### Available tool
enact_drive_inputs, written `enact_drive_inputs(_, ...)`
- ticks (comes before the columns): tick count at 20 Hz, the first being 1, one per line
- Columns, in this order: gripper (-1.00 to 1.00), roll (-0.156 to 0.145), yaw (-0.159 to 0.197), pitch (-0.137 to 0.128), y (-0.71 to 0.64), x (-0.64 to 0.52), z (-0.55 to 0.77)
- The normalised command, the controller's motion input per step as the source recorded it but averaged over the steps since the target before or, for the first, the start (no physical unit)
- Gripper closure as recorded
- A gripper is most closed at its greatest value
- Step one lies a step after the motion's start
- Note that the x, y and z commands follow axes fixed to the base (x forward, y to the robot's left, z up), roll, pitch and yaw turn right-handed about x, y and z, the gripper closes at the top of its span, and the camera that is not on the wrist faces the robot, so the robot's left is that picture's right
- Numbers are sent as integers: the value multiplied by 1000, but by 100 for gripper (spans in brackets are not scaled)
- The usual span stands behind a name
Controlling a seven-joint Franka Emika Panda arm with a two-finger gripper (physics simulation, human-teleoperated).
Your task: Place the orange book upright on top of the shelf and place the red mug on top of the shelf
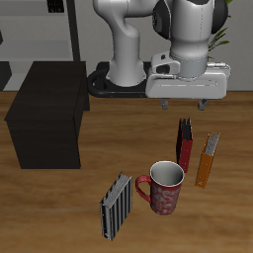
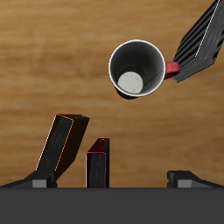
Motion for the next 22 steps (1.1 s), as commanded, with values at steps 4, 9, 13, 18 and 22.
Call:
enact_drive_inputs(4,-100,44,25,-21,451,7,-113)
enact_drive_inputs(9,-100,21,21,-1,276,62,-144)
enact_drive_inputs(13,-100,5,6,1,161,63,-135)
enact_drive_inputs(18,-100,7,3,-3,268,53,-217)
enact_drive_inputs(22,-100,38,-2,-15,249,125,-190)
